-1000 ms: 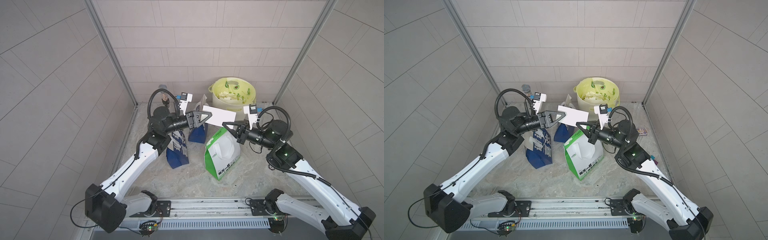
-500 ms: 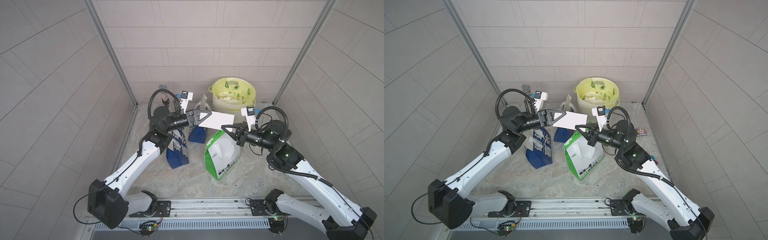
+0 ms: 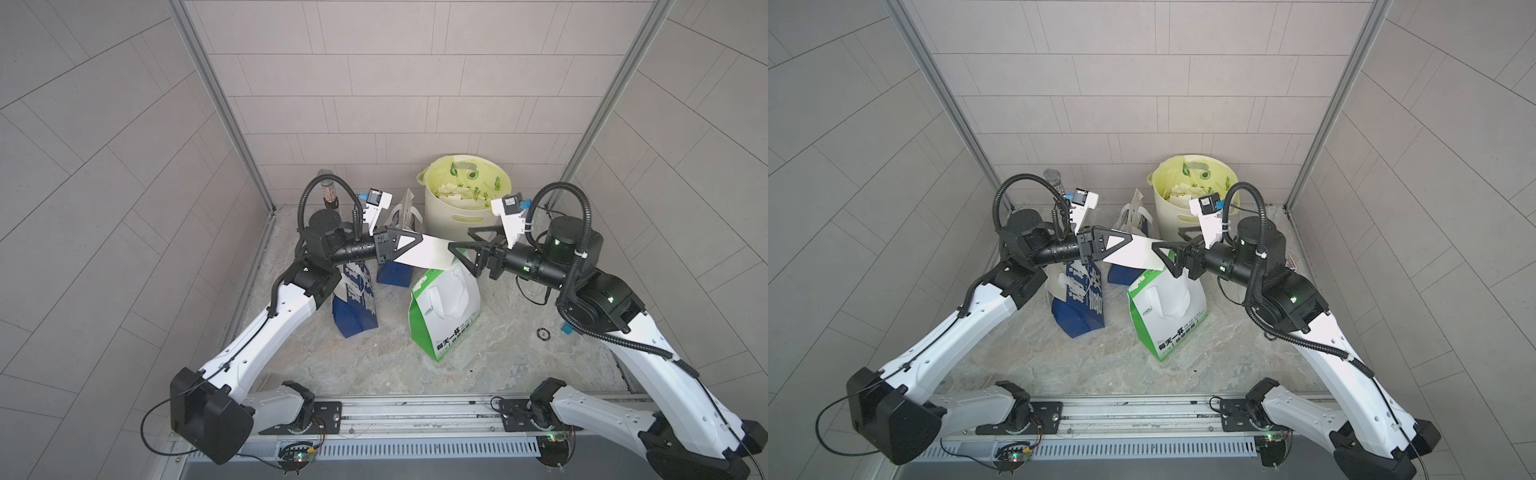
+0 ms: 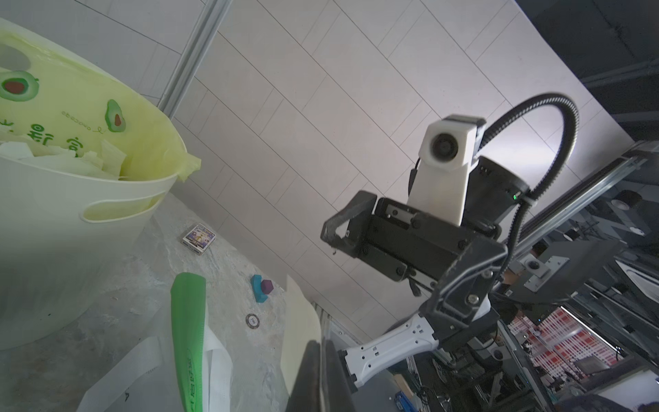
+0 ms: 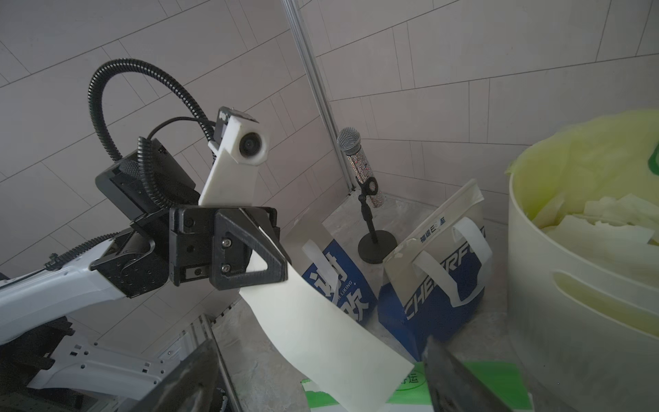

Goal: Shred takeout receipts and throw away
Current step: Shred the takeout receipt.

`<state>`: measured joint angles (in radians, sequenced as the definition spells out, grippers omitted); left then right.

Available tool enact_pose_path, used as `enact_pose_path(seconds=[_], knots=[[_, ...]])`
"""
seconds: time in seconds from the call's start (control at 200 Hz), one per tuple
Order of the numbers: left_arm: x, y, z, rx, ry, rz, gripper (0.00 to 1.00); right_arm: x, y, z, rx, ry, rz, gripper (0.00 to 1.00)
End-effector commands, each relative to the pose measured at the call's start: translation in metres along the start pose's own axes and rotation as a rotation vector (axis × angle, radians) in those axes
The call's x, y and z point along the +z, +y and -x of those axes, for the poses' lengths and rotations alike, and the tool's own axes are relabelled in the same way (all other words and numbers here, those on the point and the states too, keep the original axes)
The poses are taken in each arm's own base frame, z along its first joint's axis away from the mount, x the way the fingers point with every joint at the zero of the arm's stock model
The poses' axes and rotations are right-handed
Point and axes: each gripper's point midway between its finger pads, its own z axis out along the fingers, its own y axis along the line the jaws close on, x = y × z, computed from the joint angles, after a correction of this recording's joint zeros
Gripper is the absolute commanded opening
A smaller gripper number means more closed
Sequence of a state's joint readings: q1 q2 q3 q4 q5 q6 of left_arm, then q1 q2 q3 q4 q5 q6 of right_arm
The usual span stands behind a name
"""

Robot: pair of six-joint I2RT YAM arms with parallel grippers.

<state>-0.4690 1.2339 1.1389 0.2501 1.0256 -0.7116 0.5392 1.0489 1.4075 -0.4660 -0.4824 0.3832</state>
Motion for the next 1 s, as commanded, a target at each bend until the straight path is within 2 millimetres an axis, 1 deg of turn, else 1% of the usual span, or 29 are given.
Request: enact_pose_path(seconds=[0.0, 0.13, 0.27, 0.5, 0.59, 0.655, 0.685, 0.725, 0.791, 0.836, 0.926, 0.996], knots=[[0.000, -0.012, -0.009, 0.057, 0.059, -0.057, 0.00, 0.011, 0.002, -0.030, -0.004, 0.167, 0.049, 0.90], [0.001, -0.018, -0.011, 0.061, 0.072, -0.090, 0.00, 0.019, 0.019, -0.034, 0.013, 0.211, 0.169, 0.86], [0.001, -0.026, -0.010, 0.069, 0.077, -0.132, 0.00, 0.023, 0.031, -0.030, 0.033, 0.179, 0.261, 0.79], [0.002, -0.038, -0.001, 0.051, 0.047, -0.206, 0.00, 0.032, 0.035, -0.028, 0.104, 0.134, 0.322, 0.59], [0.003, -0.038, -0.001, 0.034, 0.044, -0.219, 0.00, 0.033, 0.038, -0.026, 0.117, 0.121, 0.347, 0.52], [0.003, -0.038, -0.001, 0.030, 0.047, -0.221, 0.00, 0.032, 0.040, -0.024, 0.117, 0.113, 0.359, 0.49], [0.003, -0.039, -0.002, 0.032, 0.049, -0.224, 0.00, 0.031, 0.040, -0.024, 0.115, 0.111, 0.359, 0.49], [0.003, -0.038, -0.002, 0.032, 0.051, -0.224, 0.00, 0.030, 0.040, -0.023, 0.110, 0.107, 0.356, 0.52], [0.003, -0.039, -0.003, 0.031, 0.052, -0.225, 0.00, 0.025, 0.037, -0.020, 0.096, 0.091, 0.335, 0.65], [0.003, -0.038, -0.004, 0.031, 0.052, -0.223, 0.00, 0.021, 0.035, -0.017, 0.087, 0.075, 0.319, 0.71], [0.003, -0.036, -0.006, 0.021, 0.059, -0.222, 0.00, 0.013, 0.031, -0.013, 0.082, 0.065, 0.311, 0.77], [0.003, -0.038, -0.007, 0.011, 0.070, -0.231, 0.00, 0.009, 0.029, -0.010, 0.088, 0.066, 0.316, 0.81]])
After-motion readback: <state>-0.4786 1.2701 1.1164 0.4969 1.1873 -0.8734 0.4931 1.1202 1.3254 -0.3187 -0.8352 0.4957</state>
